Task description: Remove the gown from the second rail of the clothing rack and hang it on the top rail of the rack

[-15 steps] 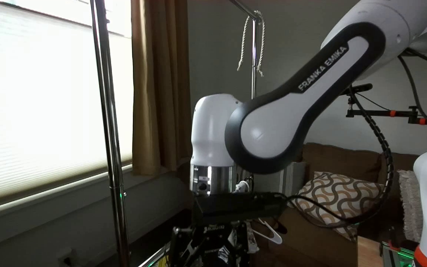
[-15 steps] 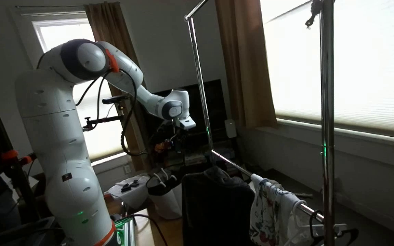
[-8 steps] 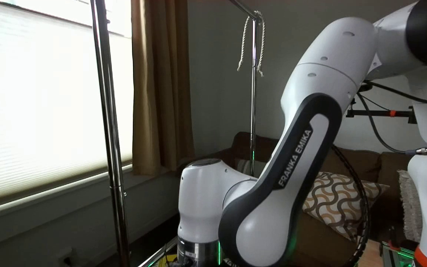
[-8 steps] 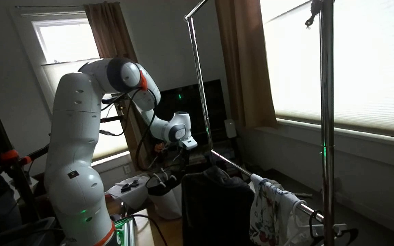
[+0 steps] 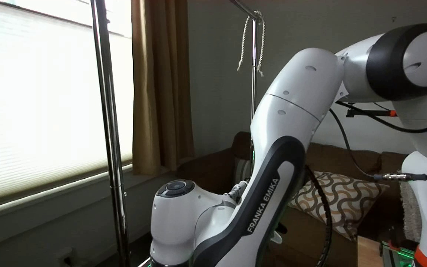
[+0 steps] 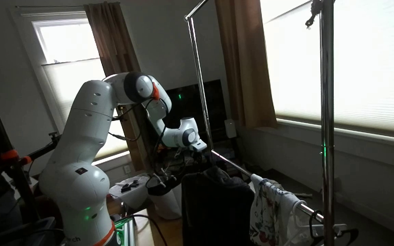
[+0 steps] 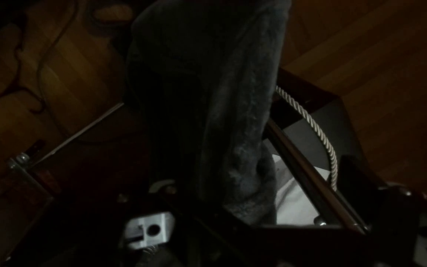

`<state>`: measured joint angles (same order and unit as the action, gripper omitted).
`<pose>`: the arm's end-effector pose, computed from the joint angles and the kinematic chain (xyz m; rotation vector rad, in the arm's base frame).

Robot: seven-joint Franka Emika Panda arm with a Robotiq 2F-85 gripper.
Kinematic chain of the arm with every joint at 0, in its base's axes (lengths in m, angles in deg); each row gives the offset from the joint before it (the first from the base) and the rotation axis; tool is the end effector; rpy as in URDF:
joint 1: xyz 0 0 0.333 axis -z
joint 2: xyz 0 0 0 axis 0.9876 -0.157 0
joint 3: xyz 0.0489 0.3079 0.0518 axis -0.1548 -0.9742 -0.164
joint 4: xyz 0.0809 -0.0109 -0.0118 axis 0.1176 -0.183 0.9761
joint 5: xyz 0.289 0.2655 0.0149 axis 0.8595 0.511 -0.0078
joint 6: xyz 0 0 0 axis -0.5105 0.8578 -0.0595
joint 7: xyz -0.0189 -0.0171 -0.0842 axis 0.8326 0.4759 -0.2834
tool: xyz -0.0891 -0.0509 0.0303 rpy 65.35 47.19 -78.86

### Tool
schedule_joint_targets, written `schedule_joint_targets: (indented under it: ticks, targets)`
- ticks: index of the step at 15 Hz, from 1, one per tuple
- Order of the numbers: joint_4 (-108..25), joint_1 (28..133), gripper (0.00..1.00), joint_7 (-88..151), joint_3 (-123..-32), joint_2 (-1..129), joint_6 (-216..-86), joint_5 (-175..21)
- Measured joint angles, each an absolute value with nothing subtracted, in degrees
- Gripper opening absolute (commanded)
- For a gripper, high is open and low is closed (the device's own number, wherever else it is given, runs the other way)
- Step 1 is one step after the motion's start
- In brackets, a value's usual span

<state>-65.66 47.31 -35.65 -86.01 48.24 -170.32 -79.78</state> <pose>0.4751 0.3747 0.1721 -2.9623 0.7912 -0.0940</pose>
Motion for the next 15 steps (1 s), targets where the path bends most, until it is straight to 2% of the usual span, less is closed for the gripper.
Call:
schedule_joint_targets:
  ticks: [1, 3, 8, 11, 15]
  targets:
    - [-64.2, 46.7, 0.65, -35.7, -85.2, 46.8, -170.3, -80.1]
    - [-62.2, 45.5, 0.61, -35.7, -83.8, 44.3, -169.8, -80.2]
    - [-60.7, 42.1, 0.2, -38.0, -80.5, 41.3, -167.1, -80.4]
    - [-60.7, 40.2, 0.01, -40.1, -78.5, 41.4, -166.5, -81.4]
    - [-60.7, 38.8, 0.02, -41.8, -77.3, 42.6, -166.4, -82.7]
